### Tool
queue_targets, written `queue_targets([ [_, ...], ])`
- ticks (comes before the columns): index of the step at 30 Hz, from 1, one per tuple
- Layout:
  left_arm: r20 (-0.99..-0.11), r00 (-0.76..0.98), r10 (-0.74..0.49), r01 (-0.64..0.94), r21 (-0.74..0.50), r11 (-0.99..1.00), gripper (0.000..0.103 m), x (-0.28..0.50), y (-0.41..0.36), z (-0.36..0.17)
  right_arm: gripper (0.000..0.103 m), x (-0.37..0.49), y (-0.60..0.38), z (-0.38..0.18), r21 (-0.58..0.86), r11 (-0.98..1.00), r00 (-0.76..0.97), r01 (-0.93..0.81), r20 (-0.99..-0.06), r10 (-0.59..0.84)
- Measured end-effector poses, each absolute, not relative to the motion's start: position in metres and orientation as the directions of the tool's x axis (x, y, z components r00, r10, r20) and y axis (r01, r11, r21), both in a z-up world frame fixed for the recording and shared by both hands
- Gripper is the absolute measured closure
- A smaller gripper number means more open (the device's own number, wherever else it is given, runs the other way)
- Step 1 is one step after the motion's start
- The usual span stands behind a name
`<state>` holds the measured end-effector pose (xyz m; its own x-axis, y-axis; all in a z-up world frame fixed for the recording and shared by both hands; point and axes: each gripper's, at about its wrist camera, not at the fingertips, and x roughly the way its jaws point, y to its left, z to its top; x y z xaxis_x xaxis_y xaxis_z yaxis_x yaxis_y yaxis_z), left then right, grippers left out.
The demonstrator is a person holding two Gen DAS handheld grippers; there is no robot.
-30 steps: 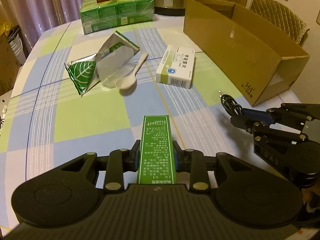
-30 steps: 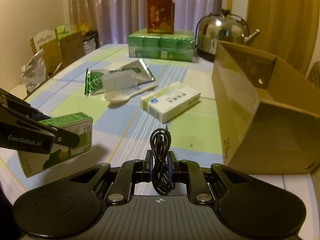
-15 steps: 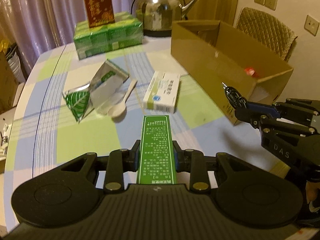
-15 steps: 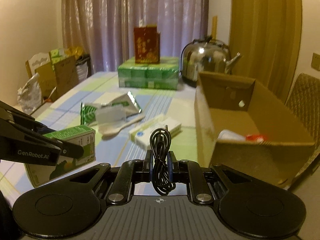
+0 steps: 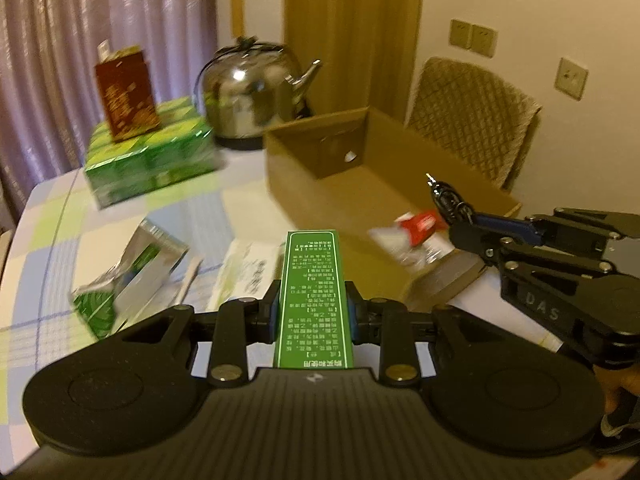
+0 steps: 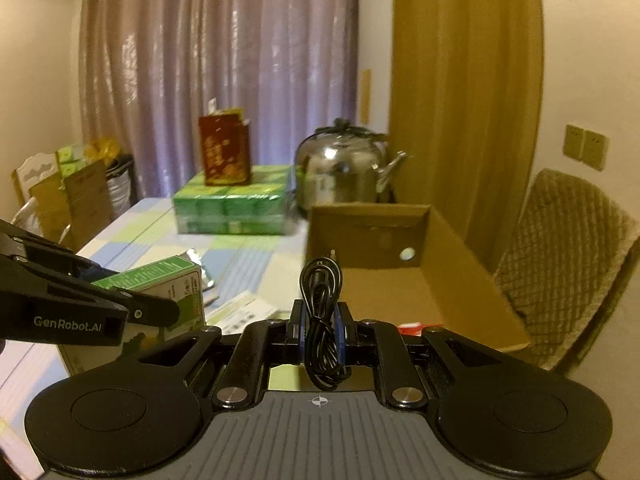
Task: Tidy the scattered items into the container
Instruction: 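Carry the green box and black cable in both grippers over the cardboard box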
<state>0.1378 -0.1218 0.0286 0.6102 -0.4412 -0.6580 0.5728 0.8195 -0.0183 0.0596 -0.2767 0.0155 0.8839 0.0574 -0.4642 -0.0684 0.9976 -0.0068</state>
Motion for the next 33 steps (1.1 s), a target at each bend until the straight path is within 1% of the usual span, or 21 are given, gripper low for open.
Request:
queue_targets([
  [12,-0.625,0.578,-0.525,0.650,-0.037,0.759,0.078,0.144,-0.185,0.044,0.092,0.061,-0.332,0.035,-0.013,1.000,0.886,0.009,-0.463,-0.014],
  [21,-0.620,0.559,-0.550,0.675,-0.045,0.736,0.078,0.154,-0.215,0.045,0.092,0.064,-0.359,0.031,-0.012,1.000,0.880,0.028,-0.473,-0.030],
  [33,-0.637,0.528,-0.561,0.683,-0.074,0.727,0.078,0.192,-0.241,0.030,0.092,0.100,-0.382,0.015,0.000,1.000,0.864,0.020,-0.503,-0.017],
])
